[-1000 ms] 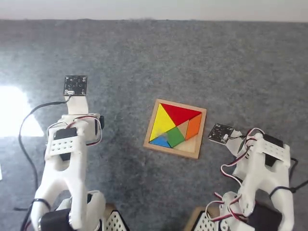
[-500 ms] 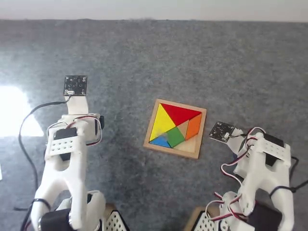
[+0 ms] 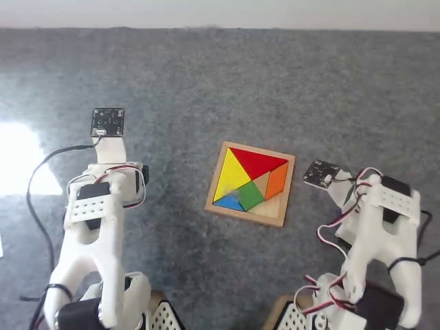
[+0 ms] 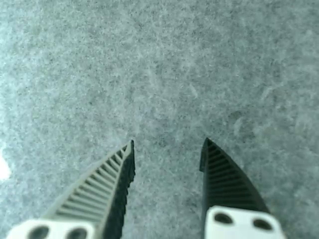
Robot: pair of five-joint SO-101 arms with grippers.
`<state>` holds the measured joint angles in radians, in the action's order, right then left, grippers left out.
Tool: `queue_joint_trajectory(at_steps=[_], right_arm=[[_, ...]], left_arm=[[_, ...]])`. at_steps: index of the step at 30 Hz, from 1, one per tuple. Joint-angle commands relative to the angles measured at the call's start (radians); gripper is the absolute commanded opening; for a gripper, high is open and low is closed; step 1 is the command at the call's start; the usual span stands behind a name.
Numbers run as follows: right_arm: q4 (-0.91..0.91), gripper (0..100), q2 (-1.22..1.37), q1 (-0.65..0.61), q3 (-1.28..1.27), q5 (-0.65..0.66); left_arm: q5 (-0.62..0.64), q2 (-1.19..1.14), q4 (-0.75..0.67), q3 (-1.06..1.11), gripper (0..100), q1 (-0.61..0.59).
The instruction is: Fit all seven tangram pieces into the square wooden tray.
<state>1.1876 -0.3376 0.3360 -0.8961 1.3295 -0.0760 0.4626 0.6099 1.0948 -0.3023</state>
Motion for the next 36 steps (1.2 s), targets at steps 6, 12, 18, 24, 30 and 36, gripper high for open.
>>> queue_joint_trajectory(at_steps=[6, 12, 18, 24, 30, 36], right_arm=[[0.048, 13.7, -0.013, -0.205, 0.153, -0.028], [0.051, 13.6, -0.013, -0.341, 0.181, 0.157], [0.061, 13.9, -0.013, -0.555, 0.206, 0.164], [0.127, 13.9, -0.013, -0.779, 0.265, 0.163], [0.061, 14.0, -0.001, -0.886, 0.265, 0.181], [0.035, 14.0, 0.001, -0.851, 0.245, 0.322]], left_arm=[[-0.005, 0.011, -0.014, -0.013, 21, 0.002], [-0.005, 0.011, -0.017, -0.013, 21, 0.003], [-0.005, 0.002, -0.018, -0.010, 21, 0.003], [-0.005, 0.002, -0.015, -0.007, 21, 0.003], [-0.005, 0.002, -0.014, -0.005, 21, 0.003], [-0.005, 0.002, 0.000, -0.007, 21, 0.003]])
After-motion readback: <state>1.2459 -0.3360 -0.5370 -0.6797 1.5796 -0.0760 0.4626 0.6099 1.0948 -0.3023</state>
